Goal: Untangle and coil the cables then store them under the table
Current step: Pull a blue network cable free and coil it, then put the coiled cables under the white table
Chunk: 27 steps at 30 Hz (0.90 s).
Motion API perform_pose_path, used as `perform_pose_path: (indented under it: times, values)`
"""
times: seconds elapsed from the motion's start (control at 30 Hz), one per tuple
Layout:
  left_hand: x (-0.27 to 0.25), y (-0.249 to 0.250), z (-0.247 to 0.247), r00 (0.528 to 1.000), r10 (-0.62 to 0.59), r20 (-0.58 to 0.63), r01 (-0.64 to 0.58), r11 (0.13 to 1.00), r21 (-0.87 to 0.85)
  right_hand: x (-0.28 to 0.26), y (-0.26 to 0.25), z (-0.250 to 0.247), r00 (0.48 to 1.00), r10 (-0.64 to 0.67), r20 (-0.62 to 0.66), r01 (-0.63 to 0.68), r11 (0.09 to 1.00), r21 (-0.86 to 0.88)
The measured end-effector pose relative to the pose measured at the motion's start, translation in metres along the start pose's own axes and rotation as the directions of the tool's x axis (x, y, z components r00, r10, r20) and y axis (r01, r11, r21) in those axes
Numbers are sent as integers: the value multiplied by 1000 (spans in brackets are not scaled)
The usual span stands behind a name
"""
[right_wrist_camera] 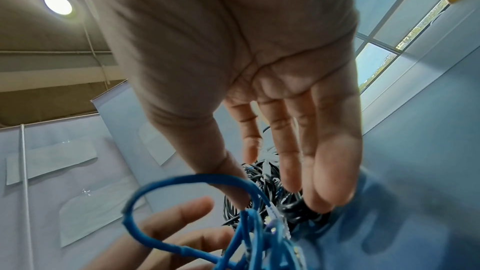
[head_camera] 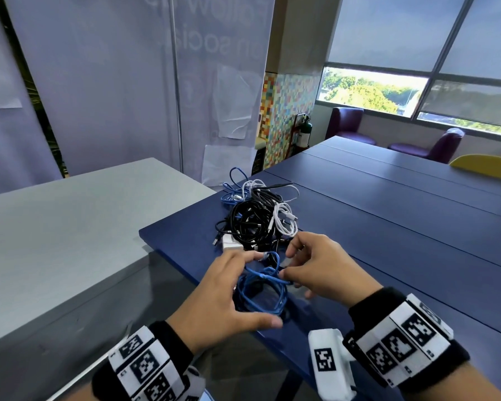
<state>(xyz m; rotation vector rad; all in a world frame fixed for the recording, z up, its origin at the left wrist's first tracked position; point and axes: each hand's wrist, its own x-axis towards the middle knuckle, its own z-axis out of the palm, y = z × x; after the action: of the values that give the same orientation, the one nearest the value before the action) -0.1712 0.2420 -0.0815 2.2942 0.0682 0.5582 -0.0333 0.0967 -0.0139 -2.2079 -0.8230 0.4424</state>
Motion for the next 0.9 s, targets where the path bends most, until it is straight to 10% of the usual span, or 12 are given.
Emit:
perform_pose_path:
  times: [0.3, 0.9]
  values:
    - [10, -10, 5, 996, 12, -89, 15, 954, 301, -10, 0, -5, 985, -3, -172, 9, 999, 31]
    - [-7, -5, 1, 992, -72, -104, 81, 993, 89, -37, -18, 1, 919, -221, -328, 155, 964, -216]
